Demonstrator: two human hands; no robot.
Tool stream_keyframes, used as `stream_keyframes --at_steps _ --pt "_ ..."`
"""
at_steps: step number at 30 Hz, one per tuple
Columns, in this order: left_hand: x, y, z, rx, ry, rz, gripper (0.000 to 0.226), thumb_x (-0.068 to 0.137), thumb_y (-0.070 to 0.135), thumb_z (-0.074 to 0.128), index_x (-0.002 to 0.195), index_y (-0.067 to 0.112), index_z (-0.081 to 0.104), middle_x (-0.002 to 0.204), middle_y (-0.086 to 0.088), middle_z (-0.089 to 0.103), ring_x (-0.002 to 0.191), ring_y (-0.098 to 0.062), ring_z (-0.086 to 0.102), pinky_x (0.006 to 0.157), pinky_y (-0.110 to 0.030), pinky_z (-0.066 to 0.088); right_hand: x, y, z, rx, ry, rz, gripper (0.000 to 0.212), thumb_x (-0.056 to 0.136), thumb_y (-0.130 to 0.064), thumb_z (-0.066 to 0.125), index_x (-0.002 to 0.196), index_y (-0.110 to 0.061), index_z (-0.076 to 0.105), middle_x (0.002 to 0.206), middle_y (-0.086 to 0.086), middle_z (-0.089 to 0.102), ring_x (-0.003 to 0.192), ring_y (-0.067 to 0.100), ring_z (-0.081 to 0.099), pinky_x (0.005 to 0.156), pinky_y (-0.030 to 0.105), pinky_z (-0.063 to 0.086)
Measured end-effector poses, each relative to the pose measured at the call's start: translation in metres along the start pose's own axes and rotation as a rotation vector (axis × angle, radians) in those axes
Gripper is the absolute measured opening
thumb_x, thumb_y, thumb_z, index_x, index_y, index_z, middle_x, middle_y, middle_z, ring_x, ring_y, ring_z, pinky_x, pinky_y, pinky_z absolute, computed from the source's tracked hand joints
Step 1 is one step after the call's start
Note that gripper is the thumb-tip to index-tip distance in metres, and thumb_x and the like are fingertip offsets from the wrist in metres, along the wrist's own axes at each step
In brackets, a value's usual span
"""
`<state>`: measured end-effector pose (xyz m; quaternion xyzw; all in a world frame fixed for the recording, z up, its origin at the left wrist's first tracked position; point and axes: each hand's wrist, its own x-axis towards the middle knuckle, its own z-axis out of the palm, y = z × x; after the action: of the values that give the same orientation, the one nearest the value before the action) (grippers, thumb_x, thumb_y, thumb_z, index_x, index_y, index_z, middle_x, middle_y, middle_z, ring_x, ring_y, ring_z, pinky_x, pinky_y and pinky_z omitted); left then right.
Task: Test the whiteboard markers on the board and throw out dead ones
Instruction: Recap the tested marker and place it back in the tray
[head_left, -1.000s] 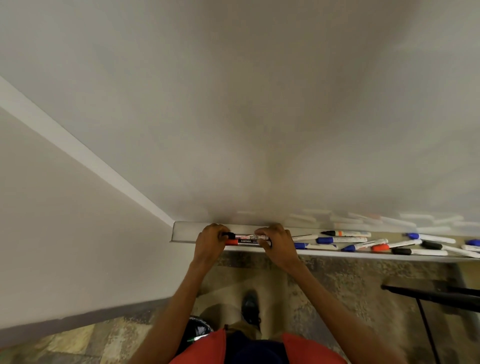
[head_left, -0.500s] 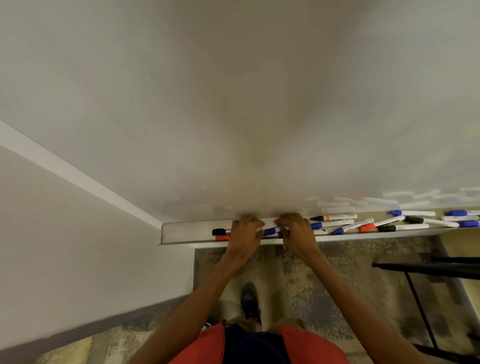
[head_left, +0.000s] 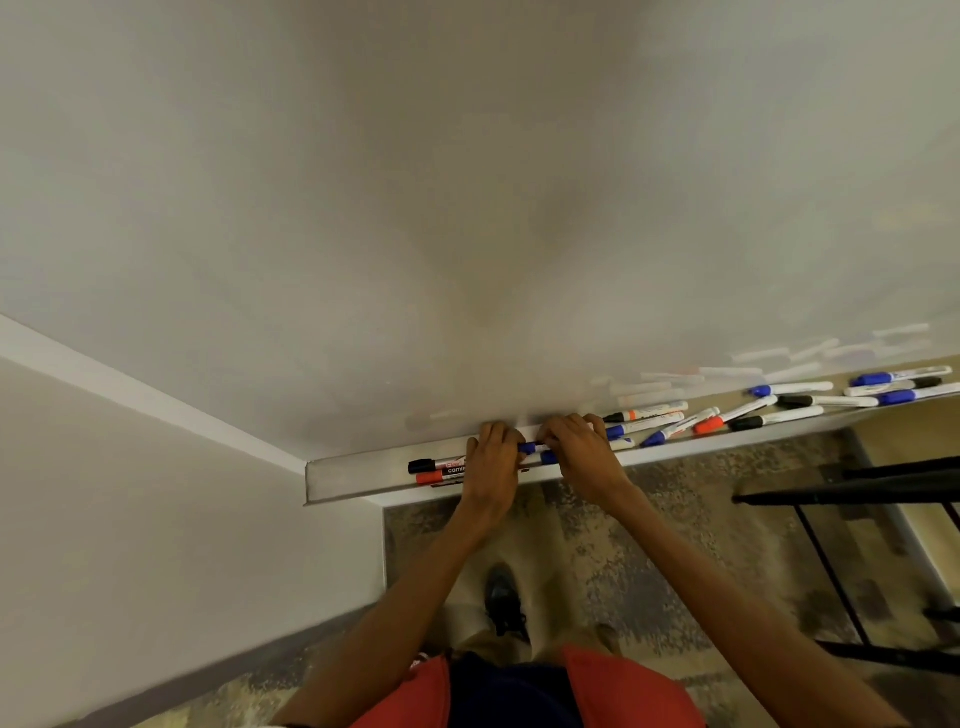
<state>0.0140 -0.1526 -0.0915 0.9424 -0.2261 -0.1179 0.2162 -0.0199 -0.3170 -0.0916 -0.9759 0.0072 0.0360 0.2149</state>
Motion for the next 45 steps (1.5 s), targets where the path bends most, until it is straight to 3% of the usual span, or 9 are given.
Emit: stream_keyframes --at_steps 4,9,12,17,20,25,33,38,45 --pt "-0.002 0.005 -0.003 -0.06 0.042 0.013 0.022 0.098 0.013 0.056 0.12 0.009 0.06 0.126 -0.011 0.058 0.122 -0.029 0.049 0.103 -0.038 0.039 -0.003 0.005 -0.008 0.068 0.012 -0.024 0.02 0.098 -0.026 0.056 0.115 -0.019 0.062 0.118 0.003 0.066 0.114 0.022 0.055 0.109 0.04 0.028" --pt "0.001 0.018 -0.014 -0.141 0.021 0.06 0.033 0.094 0.009 0.062 0.126 0.008 0.056 0.128 -0.012 0.06 0.12 -0.03 0.053 0.106 -0.039 0.04 -0.004 0.005 -0.024 0.024 -0.049 -0.078 0.028 0.099 -0.023 0.054 0.125 -0.016 0.061 0.124 0.006 0.067 0.112 0.026 0.059 0.106 0.038 0.034" --pt "0.002 0.029 -0.018 -0.235 -0.054 0.095 0.032 0.098 0.009 0.056 0.131 0.007 0.054 0.128 -0.015 0.059 0.114 -0.031 0.057 0.104 -0.041 0.047 -0.011 0.011 -0.038 0.041 -0.016 -0.083 0.03 0.101 -0.028 0.052 0.126 -0.016 0.062 0.121 0.006 0.068 0.107 0.025 0.062 0.098 0.038 0.042" --pt "0.004 0.051 -0.018 -0.168 -0.123 0.177 0.031 0.103 0.008 0.045 0.133 0.008 0.054 0.128 -0.013 0.058 0.113 -0.027 0.057 0.099 -0.026 0.042 -0.033 0.033 -0.058 0.033 -0.005 -0.094 0.035 0.101 -0.043 0.049 0.12 -0.02 0.067 0.112 0.003 0.072 0.09 0.02 0.066 0.076 0.026 0.045" --pt "0.001 0.069 -0.018 -0.16 -0.112 0.191 0.028 0.103 0.007 0.045 0.129 0.008 0.055 0.126 -0.012 0.059 0.11 -0.024 0.057 0.094 -0.021 0.04 -0.046 0.04 -0.071 0.008 0.015 -0.082 0.041 0.1 -0.05 0.044 0.116 -0.02 0.069 0.1 0.002 0.073 0.075 0.017 0.064 0.067 0.027 0.051" --pt "-0.005 0.096 -0.013 -0.141 -0.115 0.223 0.027 0.104 0.012 0.046 0.129 0.01 0.056 0.126 -0.01 0.059 0.11 -0.024 0.058 0.097 -0.028 0.045 -0.067 0.051 -0.087 0.012 0.013 -0.05 0.044 0.101 -0.048 0.044 0.125 -0.019 0.065 0.079 0.006 0.07 0.057 0.013 0.05 0.052 0.016 0.029" --pt "-0.041 0.136 -0.003 -0.126 -0.11 0.237 0.031 0.103 0.011 0.048 0.133 0.012 0.055 0.135 -0.009 0.057 0.118 -0.023 0.057 0.103 -0.032 0.047 -0.105 0.071 -0.095 -0.056 -0.075 -0.004 0.047 0.1 -0.054 0.038 0.101 -0.016 0.066 0.077 0.003 0.067 0.06 0.015 0.054 0.061 0.022 0.039" --pt "-0.066 0.149 0.005 -0.129 -0.091 0.213 0.028 0.103 0.013 0.049 0.13 0.014 0.058 0.131 -0.007 0.06 0.117 -0.02 0.058 0.106 -0.03 0.044 -0.127 0.076 -0.098 -0.03 -0.172 -0.017 0.047 0.099 -0.056 0.039 0.085 -0.017 0.061 0.07 0.002 0.06 0.058 0.011 0.047 0.062 0.02 0.038" --pt "-0.082 0.174 -0.002 -0.102 -0.029 0.179 0.031 0.104 0.019 0.048 0.134 0.014 0.056 0.135 -0.008 0.059 0.12 -0.02 0.058 0.106 -0.029 0.045 -0.141 0.087 -0.114 0.037 -0.144 0.0 0.05 0.098 -0.059 0.039 0.074 -0.018 0.054 0.064 -0.002 0.052 0.056 0.008 0.042 0.059 0.019 0.036"
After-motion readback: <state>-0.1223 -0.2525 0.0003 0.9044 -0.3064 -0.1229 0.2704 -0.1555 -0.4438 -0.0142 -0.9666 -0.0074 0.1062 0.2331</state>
